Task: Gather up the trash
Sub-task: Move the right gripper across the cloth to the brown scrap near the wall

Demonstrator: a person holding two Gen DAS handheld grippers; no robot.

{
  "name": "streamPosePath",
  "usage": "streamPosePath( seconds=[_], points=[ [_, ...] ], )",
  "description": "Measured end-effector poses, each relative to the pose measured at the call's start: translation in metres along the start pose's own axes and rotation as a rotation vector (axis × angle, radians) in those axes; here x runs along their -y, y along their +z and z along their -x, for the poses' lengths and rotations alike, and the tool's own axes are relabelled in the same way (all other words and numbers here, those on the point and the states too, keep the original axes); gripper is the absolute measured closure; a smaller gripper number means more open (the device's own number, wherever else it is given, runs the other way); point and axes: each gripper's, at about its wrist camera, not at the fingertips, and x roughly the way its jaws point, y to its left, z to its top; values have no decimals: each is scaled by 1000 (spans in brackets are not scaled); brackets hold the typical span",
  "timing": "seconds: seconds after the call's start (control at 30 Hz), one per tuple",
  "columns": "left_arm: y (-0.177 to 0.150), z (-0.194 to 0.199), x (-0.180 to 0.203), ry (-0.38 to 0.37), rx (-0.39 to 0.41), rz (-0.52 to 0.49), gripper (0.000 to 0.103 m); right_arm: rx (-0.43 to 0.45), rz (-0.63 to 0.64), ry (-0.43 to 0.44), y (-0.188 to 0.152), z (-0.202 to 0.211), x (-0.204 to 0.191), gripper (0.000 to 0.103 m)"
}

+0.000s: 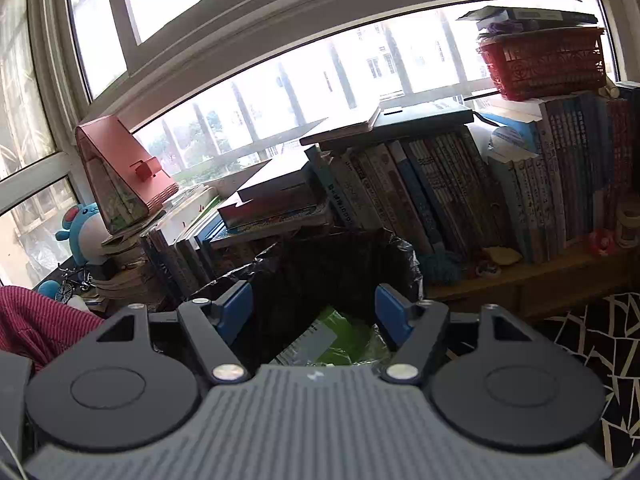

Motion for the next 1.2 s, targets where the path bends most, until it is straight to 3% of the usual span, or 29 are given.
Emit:
streamPosePath(
  seconds=[0.23,0.57,0.83,1.0,1.2],
  points=[
    [0,0,0,-4,0,0,23,28,-19,-123,6,5,21,18],
    [3,-2,-5,-28,-21,23,23,47,-116,-546,22,35,109,12],
    [4,-4,-7,-29,-40,33,23,28,-228,-866,-6,69,194,5],
    [5,-7,-8,-24,-59,48,23,26,-207,-1054,-34,85,234,2],
    [6,-8,-8,-19,-62,44,23,7,-286,-1191,-51,106,281,2]
  ],
)
